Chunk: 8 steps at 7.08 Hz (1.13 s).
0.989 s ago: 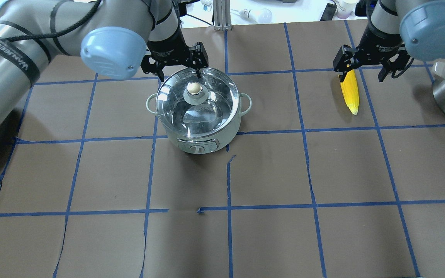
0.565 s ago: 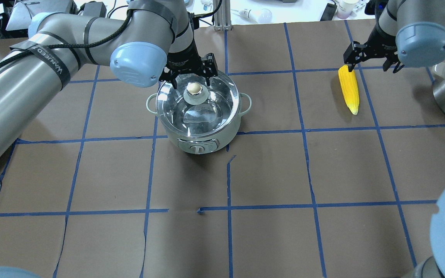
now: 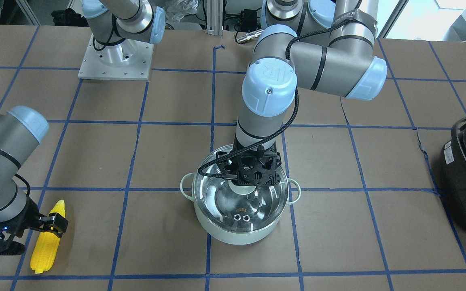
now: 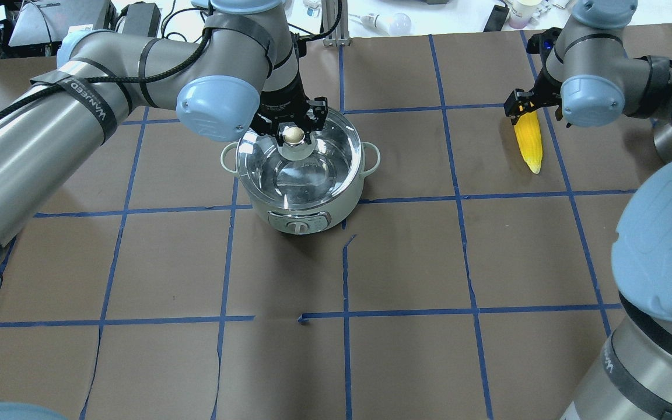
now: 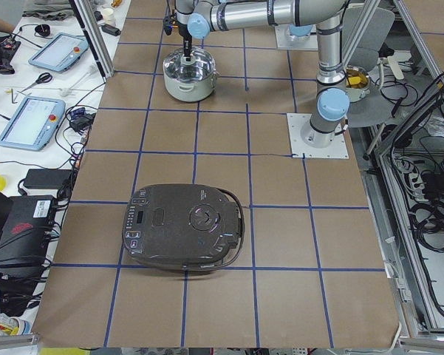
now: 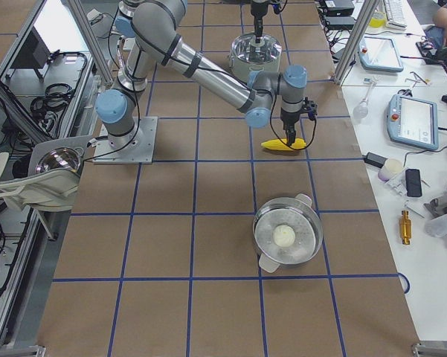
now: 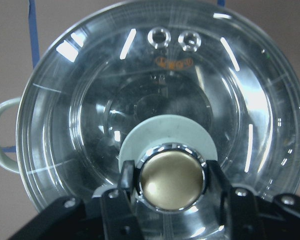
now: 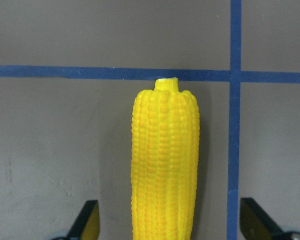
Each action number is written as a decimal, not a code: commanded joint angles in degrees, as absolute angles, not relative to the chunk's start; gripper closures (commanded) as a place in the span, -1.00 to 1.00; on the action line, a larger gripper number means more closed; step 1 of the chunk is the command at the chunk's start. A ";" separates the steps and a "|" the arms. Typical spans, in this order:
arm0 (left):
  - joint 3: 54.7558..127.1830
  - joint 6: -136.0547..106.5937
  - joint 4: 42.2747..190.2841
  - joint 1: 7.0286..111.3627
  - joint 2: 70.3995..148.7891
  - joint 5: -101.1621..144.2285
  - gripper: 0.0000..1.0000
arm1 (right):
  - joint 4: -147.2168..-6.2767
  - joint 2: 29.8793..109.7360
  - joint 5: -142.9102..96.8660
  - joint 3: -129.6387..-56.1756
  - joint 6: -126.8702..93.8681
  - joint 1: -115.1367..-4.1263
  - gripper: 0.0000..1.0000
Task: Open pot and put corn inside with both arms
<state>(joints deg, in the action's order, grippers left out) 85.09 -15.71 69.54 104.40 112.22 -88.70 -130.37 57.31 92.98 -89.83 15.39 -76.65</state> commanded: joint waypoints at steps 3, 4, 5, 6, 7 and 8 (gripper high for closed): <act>84.03 -14.77 70.99 103.28 106.19 -88.50 1.00 | -132.19 53.09 92.99 -89.82 17.05 -76.64 -0.20; 84.11 -11.11 75.10 100.66 104.26 -89.38 1.00 | -132.10 53.17 93.16 -89.82 16.96 -76.64 0.81; 84.81 -7.77 77.15 95.59 102.59 -89.56 1.00 | -132.01 53.43 93.95 -89.65 16.44 -76.64 1.00; 85.25 -0.60 77.95 89.27 101.87 -89.21 1.00 | -131.92 54.66 93.78 -89.39 14.17 -76.64 1.00; 86.30 3.13 78.92 84.25 101.69 -88.86 1.00 | -131.05 57.80 93.17 -89.04 10.76 -76.99 1.00; 88.05 8.82 78.84 78.98 102.39 -88.68 1.00 | -127.39 61.05 93.16 -88.42 10.37 -78.65 1.00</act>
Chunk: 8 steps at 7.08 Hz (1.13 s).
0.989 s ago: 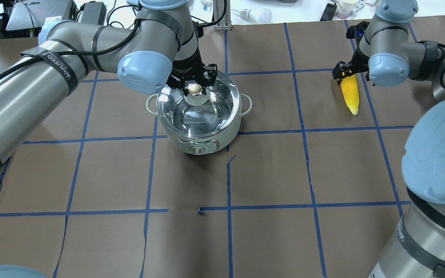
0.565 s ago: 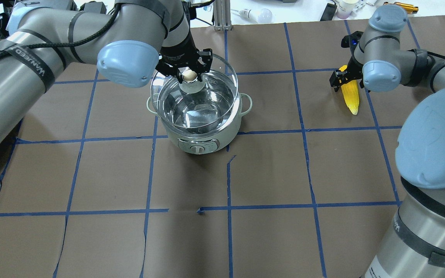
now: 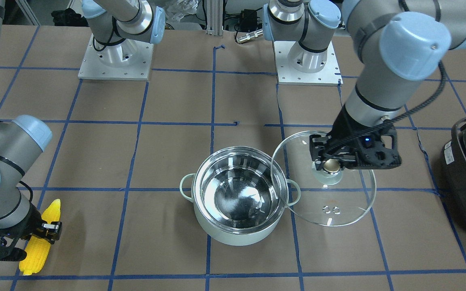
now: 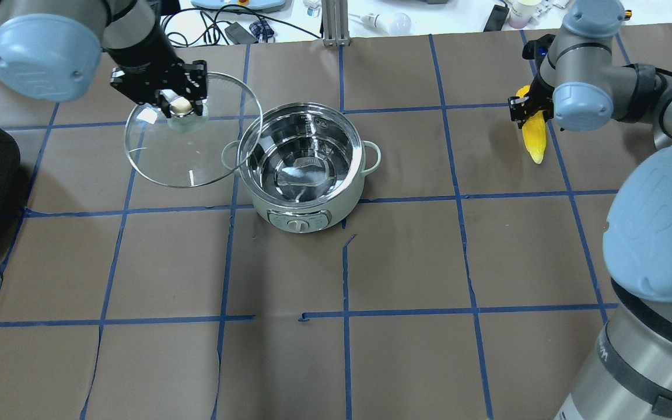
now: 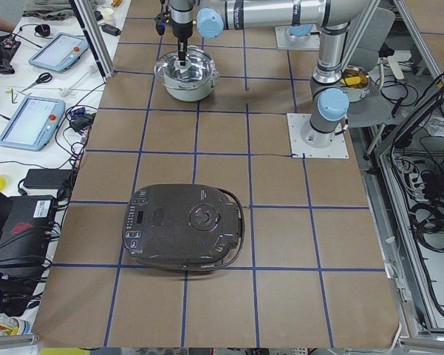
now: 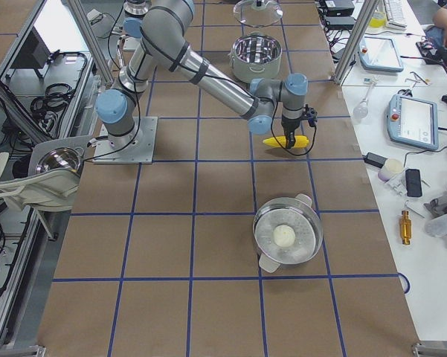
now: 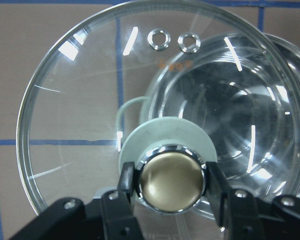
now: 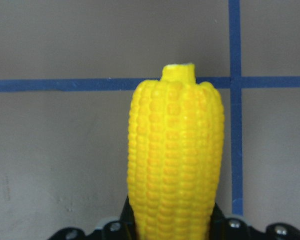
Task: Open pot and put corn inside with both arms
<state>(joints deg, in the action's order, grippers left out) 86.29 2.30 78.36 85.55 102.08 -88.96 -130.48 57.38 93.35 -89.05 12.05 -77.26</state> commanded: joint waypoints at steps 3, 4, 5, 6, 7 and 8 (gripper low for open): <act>97.53 23.52 69.93 67.52 104.84 -88.86 1.00 | -112.29 64.69 96.31 -76.44 -6.29 -98.37 1.00; 99.82 24.08 67.35 67.41 105.55 -89.03 1.00 | -107.02 63.30 96.85 -71.24 -7.98 -104.53 1.00; 101.06 24.17 64.28 67.33 106.69 -89.03 1.00 | -105.92 60.67 96.86 -66.23 -10.00 -109.20 1.00; 101.68 24.26 63.55 67.32 107.31 -88.95 1.00 | -105.73 57.43 96.86 -63.92 -15.15 -113.60 1.00; 101.52 24.34 63.28 67.15 107.75 -89.21 1.00 | -106.34 54.61 96.77 -63.37 -18.51 -117.56 1.00; 101.60 24.78 62.93 65.84 108.62 -89.21 1.00 | -106.43 53.36 96.59 -63.63 -18.28 -119.34 1.00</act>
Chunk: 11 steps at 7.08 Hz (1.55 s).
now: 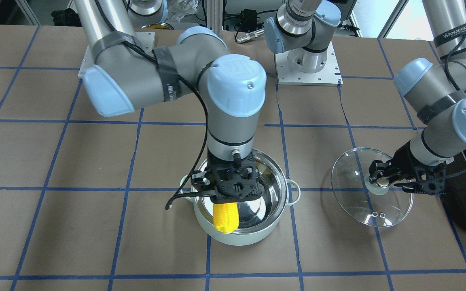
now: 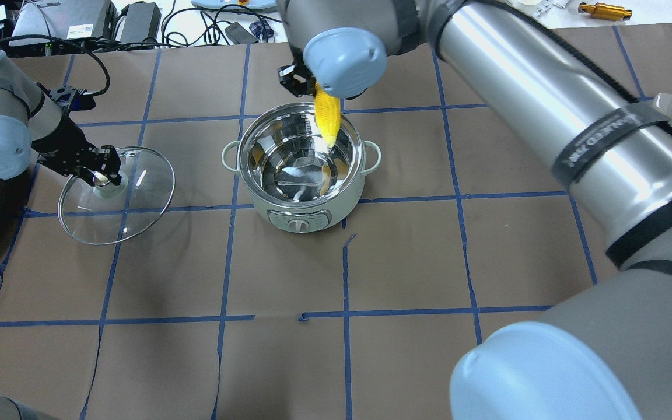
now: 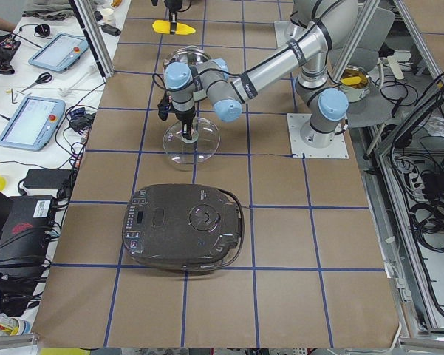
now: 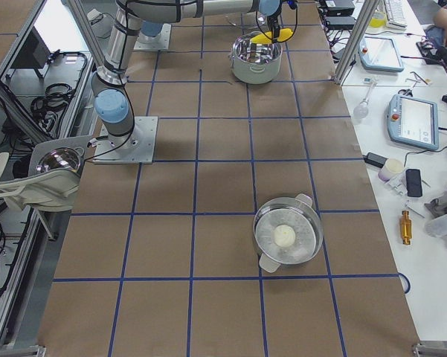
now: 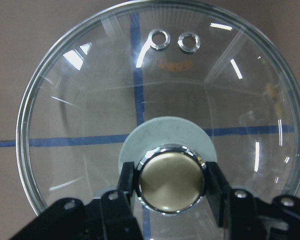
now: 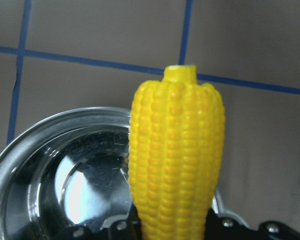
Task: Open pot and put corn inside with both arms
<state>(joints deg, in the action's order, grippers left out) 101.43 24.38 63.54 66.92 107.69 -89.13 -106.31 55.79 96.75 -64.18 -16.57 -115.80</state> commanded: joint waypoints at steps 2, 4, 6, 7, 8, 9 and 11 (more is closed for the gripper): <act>102.30 25.66 61.00 65.04 109.95 -89.21 1.00 | -106.43 53.96 96.68 -66.42 -17.49 -119.36 -0.98; 102.57 25.66 60.91 64.95 110.21 -89.47 0.73 | -112.19 56.68 97.03 -73.27 -14.01 -118.31 -1.00; 102.57 25.58 60.91 64.95 111.27 -89.47 -0.48 | -111.98 59.92 96.16 -74.00 -12.22 -113.58 -1.00; 102.48 25.32 60.91 64.95 111.53 -89.47 -0.73 | -110.84 61.94 96.33 -74.00 -11.96 -111.29 -1.00; 102.22 24.88 60.82 64.95 111.53 -89.47 -0.94 | -107.96 63.27 96.24 -74.00 -10.21 -108.14 -1.00; 101.43 23.74 61.08 65.39 109.62 -89.73 -1.00 | -105.32 65.20 96.15 -74.09 -8.72 -104.10 -1.00; 97.24 16.73 67.72 69.84 103.83 -89.47 -1.00 | -92.52 70.46 93.26 -74.09 -8.61 -97.59 -1.00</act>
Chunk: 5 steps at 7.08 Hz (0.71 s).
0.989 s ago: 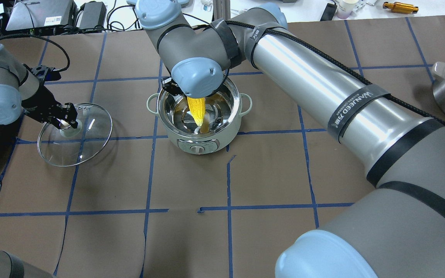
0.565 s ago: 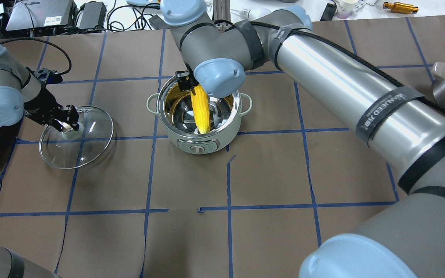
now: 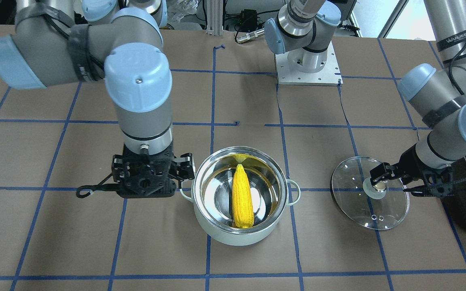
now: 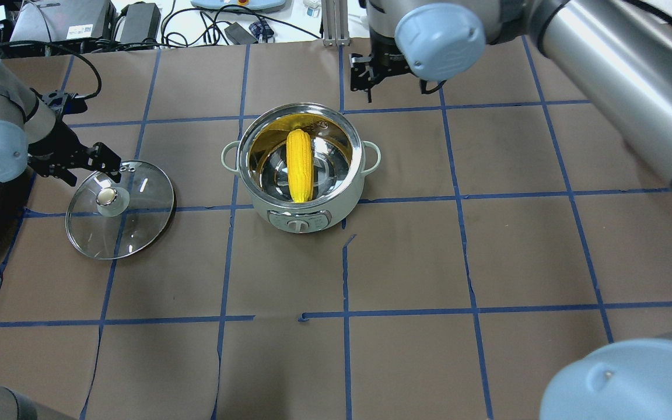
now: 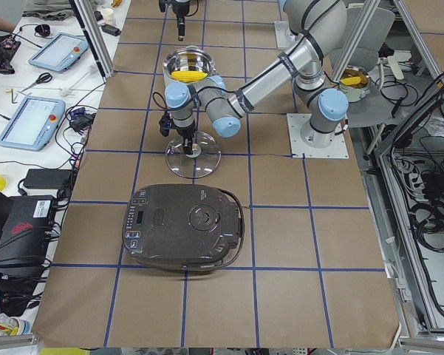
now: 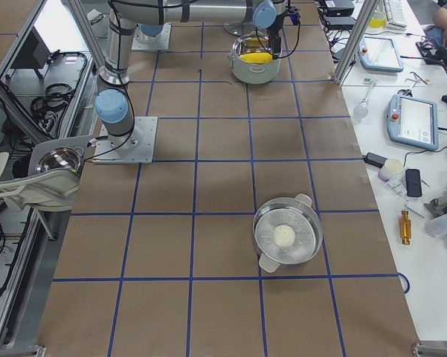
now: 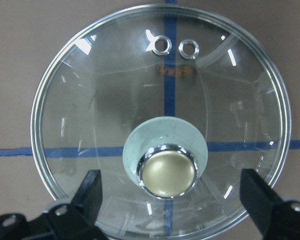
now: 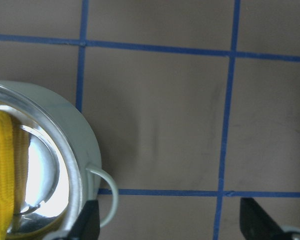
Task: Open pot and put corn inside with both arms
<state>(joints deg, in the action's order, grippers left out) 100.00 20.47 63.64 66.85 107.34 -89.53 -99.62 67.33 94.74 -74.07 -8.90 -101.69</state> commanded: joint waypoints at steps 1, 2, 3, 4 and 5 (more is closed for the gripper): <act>93.64 12.17 74.38 75.01 101.01 -91.39 -1.00 | -91.50 73.10 94.04 -74.27 -8.53 -95.47 -1.00; 89.86 6.56 79.40 80.45 98.90 -92.28 -1.00 | -91.49 74.34 93.35 -75.57 -7.66 -93.10 -1.00; 87.30 6.07 84.41 84.51 96.27 -92.55 -1.00 | -91.32 76.79 93.25 -77.76 -6.25 -92.21 -1.00; 86.75 6.06 85.77 86.73 93.28 -92.55 -1.00 | -91.32 80.47 93.43 -81.52 -2.93 -91.76 -1.00; 86.84 5.98 86.48 88.23 90.38 -91.16 -1.00 | -92.19 83.64 93.34 -86.17 -2.47 -91.67 -1.00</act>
<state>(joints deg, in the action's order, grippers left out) 87.40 6.36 84.72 85.73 93.88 -92.13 -91.58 79.70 93.38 -81.17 -4.07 -92.09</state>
